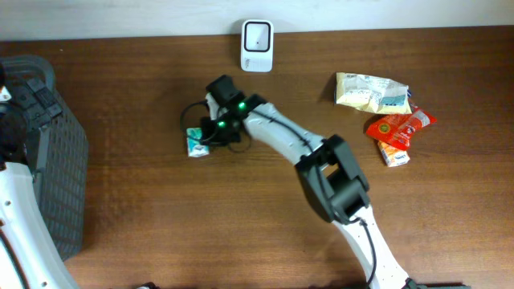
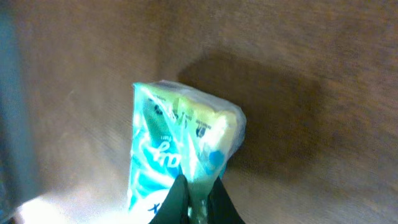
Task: Scan the item barcode
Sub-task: 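Move the right gripper to the green pack and grasp it, then lift the green pack and hold it in front of the scanner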
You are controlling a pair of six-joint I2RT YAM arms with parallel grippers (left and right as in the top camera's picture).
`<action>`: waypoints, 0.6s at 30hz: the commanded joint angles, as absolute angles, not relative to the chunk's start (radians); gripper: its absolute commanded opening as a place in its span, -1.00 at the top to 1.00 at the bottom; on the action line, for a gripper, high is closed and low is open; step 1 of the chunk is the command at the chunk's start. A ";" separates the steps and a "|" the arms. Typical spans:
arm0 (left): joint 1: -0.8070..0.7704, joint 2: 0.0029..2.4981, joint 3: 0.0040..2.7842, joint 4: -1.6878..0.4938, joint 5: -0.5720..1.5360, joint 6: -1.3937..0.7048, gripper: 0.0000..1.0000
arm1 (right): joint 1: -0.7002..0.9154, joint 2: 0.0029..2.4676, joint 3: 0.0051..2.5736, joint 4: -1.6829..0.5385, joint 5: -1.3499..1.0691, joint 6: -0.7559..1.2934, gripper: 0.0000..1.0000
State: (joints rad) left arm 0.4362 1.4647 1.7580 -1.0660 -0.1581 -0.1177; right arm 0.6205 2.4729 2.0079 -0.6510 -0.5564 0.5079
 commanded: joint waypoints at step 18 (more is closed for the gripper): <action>0.440 1.470 1.761 -1.065 -0.162 -0.127 -0.98 | 0.118 2.257 2.012 -0.726 -1.552 0.334 0.92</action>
